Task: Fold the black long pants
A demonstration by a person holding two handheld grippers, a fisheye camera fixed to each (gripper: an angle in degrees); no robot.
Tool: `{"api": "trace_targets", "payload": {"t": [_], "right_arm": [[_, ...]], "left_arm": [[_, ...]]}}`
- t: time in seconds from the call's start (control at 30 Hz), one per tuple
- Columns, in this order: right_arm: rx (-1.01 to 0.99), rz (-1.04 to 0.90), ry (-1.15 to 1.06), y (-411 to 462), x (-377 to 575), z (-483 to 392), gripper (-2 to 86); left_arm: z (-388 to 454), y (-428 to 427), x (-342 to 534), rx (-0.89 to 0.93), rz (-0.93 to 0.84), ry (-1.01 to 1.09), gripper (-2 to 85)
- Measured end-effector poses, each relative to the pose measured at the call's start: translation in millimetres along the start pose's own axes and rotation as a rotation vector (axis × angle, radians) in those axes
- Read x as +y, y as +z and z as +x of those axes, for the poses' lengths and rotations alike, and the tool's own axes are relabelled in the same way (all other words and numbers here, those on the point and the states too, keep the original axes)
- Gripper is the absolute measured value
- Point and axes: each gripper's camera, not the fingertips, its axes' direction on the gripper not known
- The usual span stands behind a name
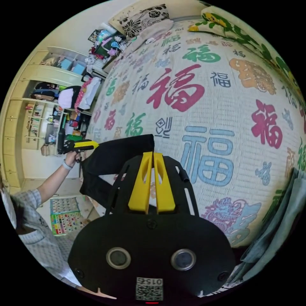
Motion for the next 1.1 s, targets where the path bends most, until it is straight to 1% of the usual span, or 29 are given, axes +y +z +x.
{"api": "trace_targets", "payload": {"t": [0.03,0.1,0.13,0.2,0.27,0.33,0.4,0.43,0.5,0.53,0.6,0.63,0.7,0.73,0.77,0.8,0.83,0.9,0.97,1.03,1.1], "right_arm": [[0.069,-0.036,0.017,1,-4,0,2.5],[0.147,-0.098,0.061,-3,-2,3,4.8],[0.14,-0.097,0.07,-14,7,4,5.5],[0.112,-0.083,0.069,-37,30,4,7.2],[0.093,-0.126,0.078,-55,59,6,9.0],[0.082,-0.217,0.132,-65,101,13,10.1],[0.039,-0.293,0.187,-64,127,18,10.4],[-0.004,-0.331,0.219,-62,140,20,10.4],[-0.055,-0.354,0.255,-60,152,18,9.5],[-0.053,-0.352,0.265,-60,154,14,7.5],[0.022,-0.365,0.267,-66,153,8,5.3],[0.035,-0.389,0.246,-70,150,4,3.5],[0.006,-0.422,0.214,-78,146,-3,0.6],[-0.036,-0.436,0.219,-82,144,-6,0.1],[-0.034,-0.441,0.225,-85,143,-8,-0.1],[-0.013,-0.458,0.221,-90,141,-14,-0.3],[0.011,-0.478,0.205,-94,139,-21,-0.4],[0.042,-0.51,0.195,-98,138,-31,-0.5],[0.058,-0.524,0.204,-103,137,-40,-0.4],[0.085,-0.531,0.214,-111,136,-54,-0.4],[0.119,-0.541,0.213,-117,135,-65,-0.4]], "left_arm": [[-2,7,1,-0.011,-0.008,-0.013,0.8],[-7,25,11,-0.071,-0.019,-0.069,0.9],[-8,25,15,-0.08,-0.005,-0.085,1.0],[-2,17,40,-0.081,0.084,-0.105,1.3],[7,11,67,-0.061,0.105,-0.097,1.5],[14,7,105,-0.07,0.115,-0.138,1.7],[10,5,174,-0.1,0.103,-0.334,1.8],[7,6,193,-0.098,0.088,-0.401,1.9],[-7,13,279,-0.068,0.027,-0.693,2.3],[-10,14,301,-0.062,0.015,-0.769,2.4],[-21,19,381,-0.105,-0.017,-1.056,3.6],[-23,20,399,-0.12,-0.02,-1.122,4.1],[-36,30,461,-0.125,-0.007,-1.352,6.5],[-39,33,473,-0.117,0.004,-1.398,6.8],[-45,41,496,-0.091,0.028,-1.485,7.5],[-51,48,514,-0.068,0.072,-1.554,7.8],[-53,52,522,-0.053,0.105,-1.582,7.9],[-62,73,548,0.036,0.198,-1.688,8.0],[-68,90,561,0.095,0.232,-1.748,7.4],[-69,97,573,0.115,0.26,-1.773,5.3],[-73,96,588,0.166,0.248,-1.71,2.0]]}}
